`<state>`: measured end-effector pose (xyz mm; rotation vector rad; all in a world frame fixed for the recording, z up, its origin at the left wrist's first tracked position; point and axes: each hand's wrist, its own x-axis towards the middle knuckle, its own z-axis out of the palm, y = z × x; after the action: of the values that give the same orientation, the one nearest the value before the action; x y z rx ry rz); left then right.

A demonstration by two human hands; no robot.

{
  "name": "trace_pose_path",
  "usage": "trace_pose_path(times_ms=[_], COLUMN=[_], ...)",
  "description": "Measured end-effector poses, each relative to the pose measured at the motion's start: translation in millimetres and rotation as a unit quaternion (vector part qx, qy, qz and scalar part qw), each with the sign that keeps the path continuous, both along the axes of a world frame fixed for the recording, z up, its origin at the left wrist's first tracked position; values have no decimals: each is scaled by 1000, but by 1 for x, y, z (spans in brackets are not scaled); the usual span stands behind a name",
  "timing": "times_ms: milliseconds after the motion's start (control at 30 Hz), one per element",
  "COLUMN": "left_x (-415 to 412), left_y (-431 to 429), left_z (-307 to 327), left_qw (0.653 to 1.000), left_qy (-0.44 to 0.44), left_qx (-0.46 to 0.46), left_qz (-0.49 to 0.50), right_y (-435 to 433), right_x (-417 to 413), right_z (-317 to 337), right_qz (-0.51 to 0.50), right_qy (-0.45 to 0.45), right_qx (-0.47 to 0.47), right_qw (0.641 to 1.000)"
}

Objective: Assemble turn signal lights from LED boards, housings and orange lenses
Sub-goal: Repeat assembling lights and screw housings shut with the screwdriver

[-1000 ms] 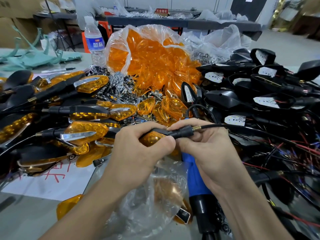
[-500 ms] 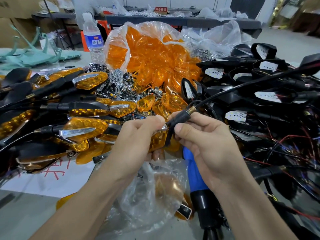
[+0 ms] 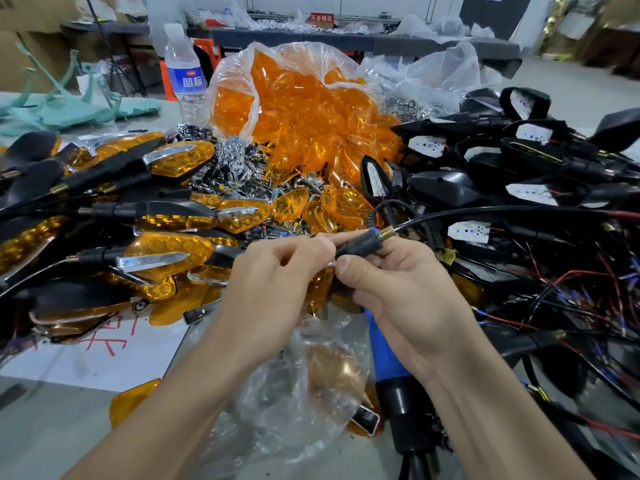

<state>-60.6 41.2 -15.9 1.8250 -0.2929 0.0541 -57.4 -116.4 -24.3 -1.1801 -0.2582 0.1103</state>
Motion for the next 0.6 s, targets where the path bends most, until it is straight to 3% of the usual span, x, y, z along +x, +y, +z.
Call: trace_pose_path(times_ms=[200, 333, 600], left_x=[7, 10, 16], left_y=[18, 26, 27], left_z=[-3, -2, -6], left_qw=[989, 975, 994], left_qy=[-61, -123, -107], left_qx=[114, 181, 28], left_qz=[72, 45, -16], right_y=[0, -4, 4], right_x=[5, 5, -2], right_z=[0, 1, 0], right_qz=[-47, -70, -89], right_qy=[44, 53, 40], right_qx=[48, 30, -36], right_qw=[997, 996, 995])
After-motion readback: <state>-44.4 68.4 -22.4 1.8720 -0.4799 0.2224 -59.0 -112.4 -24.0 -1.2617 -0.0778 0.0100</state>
